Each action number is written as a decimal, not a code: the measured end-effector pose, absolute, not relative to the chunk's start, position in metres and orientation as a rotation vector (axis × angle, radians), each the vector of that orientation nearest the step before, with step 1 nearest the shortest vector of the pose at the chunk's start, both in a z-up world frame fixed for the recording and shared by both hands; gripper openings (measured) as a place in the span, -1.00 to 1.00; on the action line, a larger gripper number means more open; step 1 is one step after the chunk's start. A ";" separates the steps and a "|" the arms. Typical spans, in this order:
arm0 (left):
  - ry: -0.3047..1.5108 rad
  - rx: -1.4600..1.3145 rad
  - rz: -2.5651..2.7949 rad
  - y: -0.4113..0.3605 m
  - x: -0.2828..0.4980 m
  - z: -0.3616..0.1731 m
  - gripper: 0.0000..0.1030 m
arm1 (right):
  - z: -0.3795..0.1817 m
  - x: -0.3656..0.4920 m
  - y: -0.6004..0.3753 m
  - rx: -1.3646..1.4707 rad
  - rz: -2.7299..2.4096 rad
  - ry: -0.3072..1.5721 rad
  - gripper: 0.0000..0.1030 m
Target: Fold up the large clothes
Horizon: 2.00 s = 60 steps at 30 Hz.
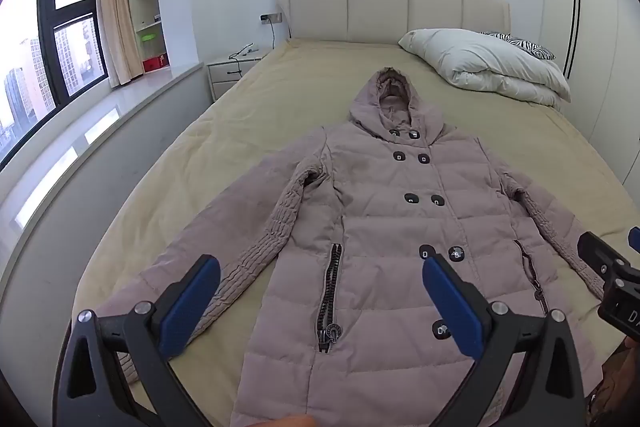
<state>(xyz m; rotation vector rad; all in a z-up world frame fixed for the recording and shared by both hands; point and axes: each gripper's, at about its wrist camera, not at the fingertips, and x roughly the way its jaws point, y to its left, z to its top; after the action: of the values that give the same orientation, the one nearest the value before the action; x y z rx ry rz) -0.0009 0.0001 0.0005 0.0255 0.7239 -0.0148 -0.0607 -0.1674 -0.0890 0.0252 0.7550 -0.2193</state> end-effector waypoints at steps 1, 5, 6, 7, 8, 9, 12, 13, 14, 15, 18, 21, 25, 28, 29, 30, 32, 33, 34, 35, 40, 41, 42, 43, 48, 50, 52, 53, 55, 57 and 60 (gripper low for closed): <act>0.726 0.023 -0.018 0.000 -0.001 0.001 1.00 | -0.089 -0.061 -0.168 0.024 -0.221 0.752 1.00; 0.731 0.025 -0.015 0.000 -0.001 0.000 1.00 | -0.089 -0.060 -0.169 0.025 -0.221 0.753 1.00; 0.732 0.024 -0.016 0.000 -0.001 0.000 1.00 | -0.089 -0.060 -0.169 0.027 -0.222 0.752 1.00; 0.732 0.025 -0.016 0.000 -0.001 0.000 1.00 | -0.089 -0.060 -0.169 0.029 -0.222 0.752 1.00; 0.732 0.027 -0.015 -0.001 -0.001 0.000 1.00 | -0.089 -0.060 -0.170 0.030 -0.221 0.753 1.00; 0.732 0.024 -0.016 0.000 -0.001 0.000 1.00 | -0.089 -0.060 -0.170 0.032 -0.220 0.753 1.00; 0.733 0.023 -0.017 0.000 -0.001 0.001 1.00 | -0.090 -0.061 -0.171 0.025 -0.221 0.754 1.00; 0.733 0.023 -0.016 0.000 -0.001 0.001 1.00 | -0.090 -0.061 -0.172 0.026 -0.220 0.755 1.00; 0.734 0.023 -0.015 0.000 -0.001 0.001 1.00 | -0.090 -0.063 -0.173 0.026 -0.218 0.755 1.00; 0.735 0.023 -0.015 0.001 -0.001 0.001 1.00 | -0.090 -0.064 -0.172 0.026 -0.219 0.756 1.00; 0.734 0.023 -0.014 -0.001 -0.001 0.001 1.00 | -0.091 -0.065 -0.171 0.026 -0.218 0.757 1.00; 0.736 0.023 -0.013 0.002 -0.003 -0.001 1.00 | -0.092 -0.065 -0.169 0.026 -0.217 0.758 1.00; 0.736 0.022 -0.015 0.003 -0.004 -0.002 1.00 | -0.094 -0.062 -0.166 0.026 -0.217 0.760 1.00; 0.735 0.024 -0.013 0.004 -0.006 -0.003 1.00 | -0.095 -0.061 -0.165 0.025 -0.216 0.762 1.00; 0.735 0.024 -0.013 0.004 -0.007 -0.003 1.00 | -0.094 -0.061 -0.165 0.025 -0.216 0.764 1.00; 0.736 0.024 -0.013 0.005 -0.007 -0.004 1.00 | -0.095 -0.061 -0.165 0.025 -0.215 0.765 1.00; 0.737 0.024 -0.013 0.005 -0.009 -0.005 1.00 | -0.095 -0.061 -0.164 0.026 -0.216 0.766 1.00; 0.737 0.024 -0.013 0.005 -0.010 -0.005 1.00 | -0.095 -0.061 -0.164 0.027 -0.215 0.765 1.00; 0.737 0.024 -0.013 0.006 -0.011 -0.005 1.00 | -0.096 -0.061 -0.164 0.027 -0.214 0.765 1.00; 0.737 0.024 -0.013 0.006 -0.012 -0.006 1.00 | -0.097 -0.061 -0.164 0.027 -0.214 0.766 1.00; 0.739 0.024 -0.014 0.003 -0.003 -0.002 1.00 | -0.096 -0.061 -0.164 0.028 -0.215 0.766 1.00; 0.740 0.023 -0.014 0.003 -0.002 -0.005 1.00 | -0.097 -0.061 -0.164 0.028 -0.216 0.766 1.00; 0.740 0.023 -0.014 0.003 -0.003 -0.006 1.00 | -0.098 -0.062 -0.163 0.028 -0.216 0.767 1.00; 0.740 0.024 -0.014 0.003 -0.002 -0.006 1.00 | -0.098 -0.062 -0.162 0.029 -0.216 0.767 1.00; 0.741 0.024 -0.014 0.003 -0.002 -0.006 1.00 | -0.098 -0.061 -0.163 0.029 -0.213 0.768 1.00; 0.741 0.024 -0.014 0.003 -0.002 -0.005 1.00 | -0.100 -0.062 -0.162 0.029 -0.213 0.767 1.00; 0.741 0.024 -0.014 0.003 -0.002 -0.006 1.00 | -0.099 -0.061 -0.163 0.029 -0.212 0.769 1.00; 0.742 0.024 -0.015 0.003 -0.002 -0.006 1.00 | -0.101 -0.062 -0.162 0.030 -0.212 0.769 1.00; 0.742 0.024 -0.014 0.003 -0.002 -0.007 1.00 | -0.101 -0.061 -0.162 0.032 -0.212 0.769 1.00; 0.743 0.024 -0.015 0.003 -0.002 -0.007 1.00 | -0.101 -0.061 -0.162 0.032 -0.212 0.769 1.00; 0.742 0.024 -0.014 0.003 -0.002 -0.007 1.00 | -0.101 -0.061 -0.162 0.032 -0.210 0.770 1.00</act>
<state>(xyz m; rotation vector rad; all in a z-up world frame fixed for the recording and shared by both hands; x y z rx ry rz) -0.0017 0.0032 -0.0075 0.0240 0.7423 -0.0144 -0.0611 -0.1624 -0.1007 0.0315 0.7697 -0.2105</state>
